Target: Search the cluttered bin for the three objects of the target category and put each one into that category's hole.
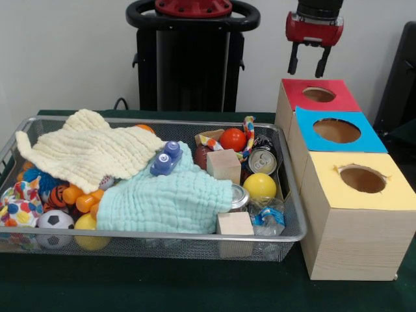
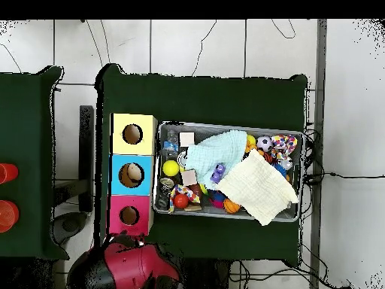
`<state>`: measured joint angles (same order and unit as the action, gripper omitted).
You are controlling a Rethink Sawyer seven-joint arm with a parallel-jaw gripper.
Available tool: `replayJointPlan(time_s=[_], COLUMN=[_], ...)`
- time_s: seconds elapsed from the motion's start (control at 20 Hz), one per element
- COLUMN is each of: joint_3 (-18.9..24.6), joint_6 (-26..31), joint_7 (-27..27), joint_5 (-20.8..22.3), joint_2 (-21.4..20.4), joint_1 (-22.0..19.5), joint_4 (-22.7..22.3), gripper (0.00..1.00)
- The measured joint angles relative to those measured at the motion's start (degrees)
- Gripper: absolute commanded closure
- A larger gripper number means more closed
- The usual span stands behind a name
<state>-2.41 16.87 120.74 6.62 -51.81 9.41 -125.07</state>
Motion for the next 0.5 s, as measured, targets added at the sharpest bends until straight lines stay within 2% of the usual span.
replayJointPlan(time_s=[0.2,0.5], joint_3=[0.4,1.5], joint_6=[2.7,2.9], joint_7=[0.0,0.0], joint_5=[0.0,0.0], joint_2=[-0.8,-1.7], joint_1=[-1.0,-2.8], joint_4=[0.0,0.0], gripper=[0.0,0.0])
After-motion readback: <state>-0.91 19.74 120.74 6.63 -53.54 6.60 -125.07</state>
